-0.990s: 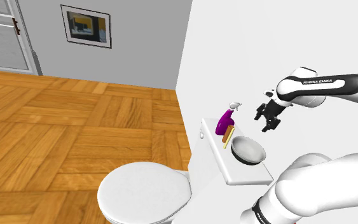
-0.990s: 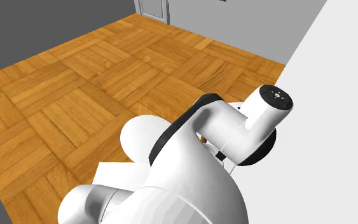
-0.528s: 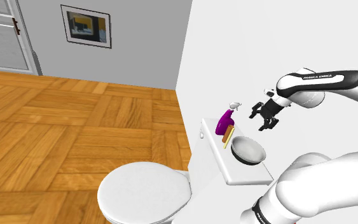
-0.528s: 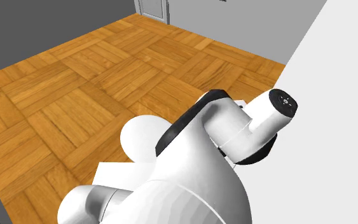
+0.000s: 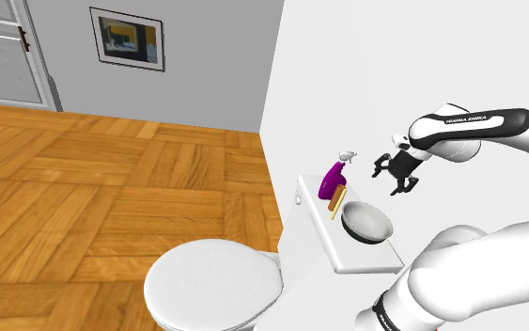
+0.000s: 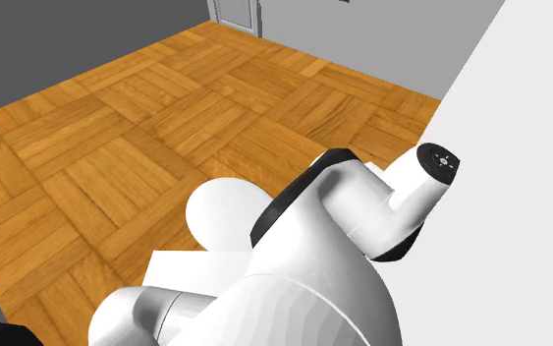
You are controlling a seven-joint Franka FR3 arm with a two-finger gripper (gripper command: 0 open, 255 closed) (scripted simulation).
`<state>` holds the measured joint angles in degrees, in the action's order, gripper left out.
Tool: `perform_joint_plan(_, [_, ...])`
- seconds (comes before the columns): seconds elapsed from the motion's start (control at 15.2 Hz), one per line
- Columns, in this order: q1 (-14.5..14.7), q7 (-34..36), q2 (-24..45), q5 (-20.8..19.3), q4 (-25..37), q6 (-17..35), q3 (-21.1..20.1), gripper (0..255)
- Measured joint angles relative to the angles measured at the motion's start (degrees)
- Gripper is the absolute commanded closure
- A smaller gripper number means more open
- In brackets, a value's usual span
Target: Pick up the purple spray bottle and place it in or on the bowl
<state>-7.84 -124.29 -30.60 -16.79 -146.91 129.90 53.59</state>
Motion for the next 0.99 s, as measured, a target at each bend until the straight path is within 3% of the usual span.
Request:
perform_joint_plan(0.2, [0.19, -10.06, -0.19, 0.89, -0.34, -3.25, -0.51, 0])
perform_joint_plan(0.26, [-0.08, -9.40, 0.02, 1.06, -0.42, -3.06, -0.85, 0])
perform_joint_plan(0.4, [3.43, -8.09, 3.36, 3.72, 1.42, -1.86, 0.27, 0])
perform_joint_plan(0.53, [8.79, -8.59, 8.64, 9.06, 4.73, -1.60, 3.95, 0])
perform_joint_plan(0.66, [15.89, -11.27, 15.86, 16.90, 9.58, -2.67, 9.46, 0])
perform_joint_plan(0.79, [22.42, -17.08, 26.53, 28.18, 14.77, -5.35, 15.54, 0])
perform_joint_plan(0.86, [23.58, -21.66, 34.45, 36.31, 18.02, -7.39, 17.23, 0])
perform_joint_plan(0.92, [21.79, -25.33, 41.65, 44.68, 21.72, -10.95, 16.10, 0])
perform_joint_plan(0.99, [18.32, -27.06, 46.34, 49.66, 25.05, -13.76, 13.12, 0])
